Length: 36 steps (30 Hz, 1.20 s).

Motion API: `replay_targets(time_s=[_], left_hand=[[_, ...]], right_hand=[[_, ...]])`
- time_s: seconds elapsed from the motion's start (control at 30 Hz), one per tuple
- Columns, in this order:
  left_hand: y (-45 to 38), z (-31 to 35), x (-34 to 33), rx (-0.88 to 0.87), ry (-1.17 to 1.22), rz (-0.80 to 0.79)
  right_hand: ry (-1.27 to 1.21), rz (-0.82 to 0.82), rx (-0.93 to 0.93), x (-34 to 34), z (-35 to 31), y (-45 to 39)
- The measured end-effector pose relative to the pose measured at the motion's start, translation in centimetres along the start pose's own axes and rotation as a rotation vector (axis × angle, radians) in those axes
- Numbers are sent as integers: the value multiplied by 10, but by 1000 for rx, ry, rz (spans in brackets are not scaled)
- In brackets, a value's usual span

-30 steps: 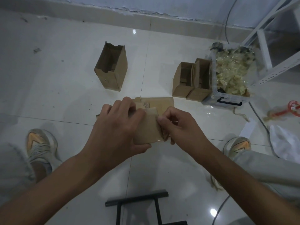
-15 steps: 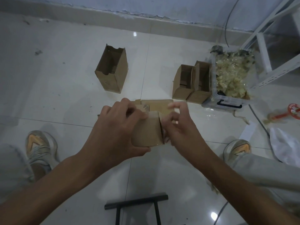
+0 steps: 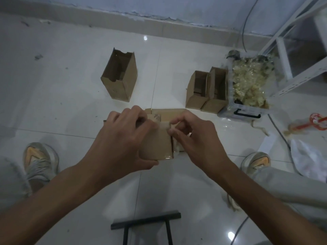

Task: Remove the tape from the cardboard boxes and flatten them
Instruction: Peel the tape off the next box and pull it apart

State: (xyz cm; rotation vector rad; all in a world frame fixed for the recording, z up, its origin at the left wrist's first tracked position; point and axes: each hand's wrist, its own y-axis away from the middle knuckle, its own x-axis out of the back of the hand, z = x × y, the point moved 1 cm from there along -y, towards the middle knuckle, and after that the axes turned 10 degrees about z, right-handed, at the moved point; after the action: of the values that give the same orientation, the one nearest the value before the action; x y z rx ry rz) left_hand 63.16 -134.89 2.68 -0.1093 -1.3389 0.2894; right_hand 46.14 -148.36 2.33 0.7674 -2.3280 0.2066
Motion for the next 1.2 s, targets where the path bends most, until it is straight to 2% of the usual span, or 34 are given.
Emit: replay_targets(time_s=[0.17, 0.37, 0.47, 0.57, 0.77, 0.87, 0.97, 1.13, 1.2], left_hand=[[-2, 1, 4, -20, -20, -11], [-6, -3, 5, -32, -40, -31], [-6, 0, 4, -34, -56, -39], [-9, 5, 3, -13, -54, -40], [-9, 9, 4, 25, -4, -26], [-8, 11, 1, 19, 36, -43], [-8, 11, 2, 5, 63, -40], [-9, 11, 3, 7, 71, -32], [-11, 7, 3, 30, 78, -40]], right_hand=[[-239, -76, -16, 8, 2, -4], [-45, -79, 80, 15, -7, -2], [148, -57, 141, 11, -9, -2], [298, -11, 191, 10, -12, -4], [430, 148, 372, 12, -10, -5], [488, 174, 432, 10, -7, -5], [452, 185, 380, 9, -7, -4], [205, 234, 124, 8, -9, -5], [170, 245, 111, 5, -7, -7]])
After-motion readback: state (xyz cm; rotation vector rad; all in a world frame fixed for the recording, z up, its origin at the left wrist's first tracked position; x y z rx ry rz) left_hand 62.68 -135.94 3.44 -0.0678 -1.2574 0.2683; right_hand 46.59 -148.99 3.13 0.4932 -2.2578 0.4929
